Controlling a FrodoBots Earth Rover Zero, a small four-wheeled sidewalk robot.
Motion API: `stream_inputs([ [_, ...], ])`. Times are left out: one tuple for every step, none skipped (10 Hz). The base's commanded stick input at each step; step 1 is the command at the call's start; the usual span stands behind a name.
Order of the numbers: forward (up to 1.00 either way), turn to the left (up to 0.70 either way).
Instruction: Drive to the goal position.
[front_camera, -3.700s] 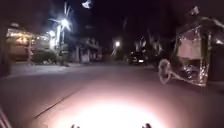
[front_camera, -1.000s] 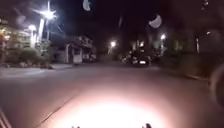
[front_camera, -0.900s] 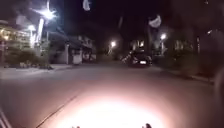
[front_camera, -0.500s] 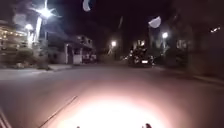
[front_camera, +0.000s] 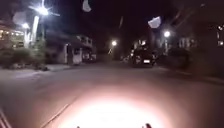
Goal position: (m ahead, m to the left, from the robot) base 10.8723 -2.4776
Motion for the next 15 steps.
stream_inputs([
  [0.70,-0.35],
  [0.70,-0.28],
  [0.70,-0.04],
  [0.70,0.00],
  [0.70,0.00],
  [0.70,0.00],
  [0.70,0.00],
  [0.70,0.00],
  [0.70,0.00],
  [0.70,0.00],
  [0.70,0.00],
  [0.70,0.00],
  [0.70,0.00],
  [0.70,0.00],
  [0.70,0.00],
])
